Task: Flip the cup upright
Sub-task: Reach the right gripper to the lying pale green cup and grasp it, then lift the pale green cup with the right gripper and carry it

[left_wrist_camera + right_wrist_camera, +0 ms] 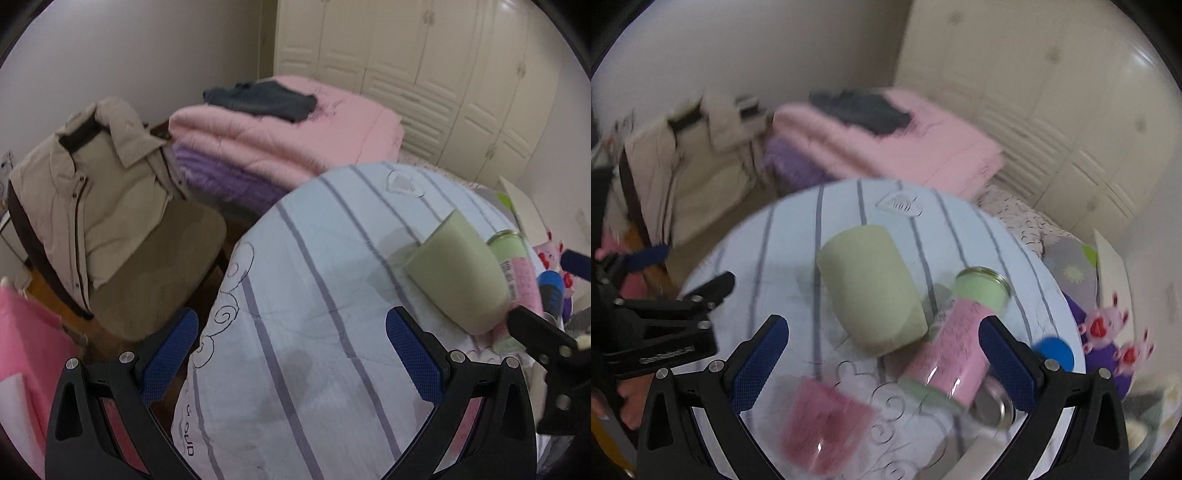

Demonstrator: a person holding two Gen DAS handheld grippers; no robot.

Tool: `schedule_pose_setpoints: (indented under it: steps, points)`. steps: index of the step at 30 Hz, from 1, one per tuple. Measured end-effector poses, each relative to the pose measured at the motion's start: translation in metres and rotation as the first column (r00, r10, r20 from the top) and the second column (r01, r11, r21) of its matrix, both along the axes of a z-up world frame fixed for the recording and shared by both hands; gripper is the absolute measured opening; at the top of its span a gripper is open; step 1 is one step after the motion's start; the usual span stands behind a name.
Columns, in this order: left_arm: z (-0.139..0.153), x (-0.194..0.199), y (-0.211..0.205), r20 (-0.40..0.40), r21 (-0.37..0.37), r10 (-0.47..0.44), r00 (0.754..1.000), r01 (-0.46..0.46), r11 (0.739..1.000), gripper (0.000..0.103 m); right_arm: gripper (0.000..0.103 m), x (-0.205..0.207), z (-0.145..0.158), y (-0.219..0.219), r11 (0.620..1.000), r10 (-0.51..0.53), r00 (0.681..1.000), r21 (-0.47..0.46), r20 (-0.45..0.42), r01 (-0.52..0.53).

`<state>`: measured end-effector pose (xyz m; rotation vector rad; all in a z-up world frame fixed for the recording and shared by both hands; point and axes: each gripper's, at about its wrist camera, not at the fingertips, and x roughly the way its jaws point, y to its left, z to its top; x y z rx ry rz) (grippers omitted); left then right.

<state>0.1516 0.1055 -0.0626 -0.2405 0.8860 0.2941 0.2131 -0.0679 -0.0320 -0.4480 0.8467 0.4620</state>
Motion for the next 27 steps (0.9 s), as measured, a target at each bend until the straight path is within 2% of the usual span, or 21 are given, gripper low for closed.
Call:
schedule_pose_setpoints:
  steps: [3, 7, 11, 13, 14, 15, 16, 17, 20, 27]
  points:
    - [-0.01, 0.009, 0.006, -0.051, -0.023, 0.023, 0.998, -0.024, 0.999, 0.103, 0.103, 0.025, -0.015, 0.016, 0.995, 0.052, 0.997, -0.077, -0.056, -0.056]
    - [-0.016, 0.015, 0.015, -0.088, -0.046, 0.052, 0.995, -0.056, 0.997, 0.103, 0.103, 0.045, -0.032, 0.028, 0.986, 0.112, 0.985, -0.112, -0.132, -0.127]
    - [-0.027, 0.022, 0.016, -0.134, -0.052, 0.052, 0.99, -0.06, 0.997, 0.103, 0.103, 0.062, -0.056, 0.036, 0.967, 0.181, 0.948, -0.13, -0.264, -0.22]
    - [-0.032, 0.024, 0.017, -0.146, -0.059, 0.056, 0.988, -0.065, 0.996, 0.103, 0.103, 0.069, -0.072, 0.038, 0.961, 0.142, 0.943, -0.187, -0.3, -0.205]
    - [-0.033, 0.025, 0.017, -0.15, -0.062, 0.052, 0.987, -0.062, 0.996, 0.103, 0.099, 0.071, -0.08, 0.038, 0.958, 0.137, 0.935, -0.197, -0.326, -0.209]
    - [-0.035, 0.026, 0.017, -0.156, -0.063, 0.048, 0.987, -0.058, 0.996, 0.103, 0.089, 0.071, -0.086, 0.038, 0.958, 0.139, 0.926, -0.191, -0.35, -0.216]
    - [-0.036, 0.027, 0.016, -0.164, -0.061, 0.044, 0.986, -0.054, 0.997, 0.103, 0.088, 0.072, -0.088, 0.037, 0.961, 0.137, 0.919, -0.175, -0.371, -0.213]
    - [-0.037, 0.028, 0.016, -0.168, -0.058, 0.042, 0.985, -0.053, 0.997, 0.103, 0.079, 0.072, -0.085, 0.034, 0.967, 0.133, 0.922, -0.158, -0.363, -0.201]
    - [-0.038, 0.03, 0.015, -0.178, -0.055, 0.042, 0.983, -0.053, 0.997, 0.103, 0.079, 0.074, -0.076, 0.024, 0.981, 0.101, 0.913, -0.114, -0.396, -0.158]
    - [-0.033, 0.025, 0.015, -0.167, -0.045, 0.042, 0.985, -0.051, 0.998, 0.103, 0.079, 0.071, -0.074, 0.024, 0.987, 0.059, 0.909, -0.115, -0.413, -0.116]
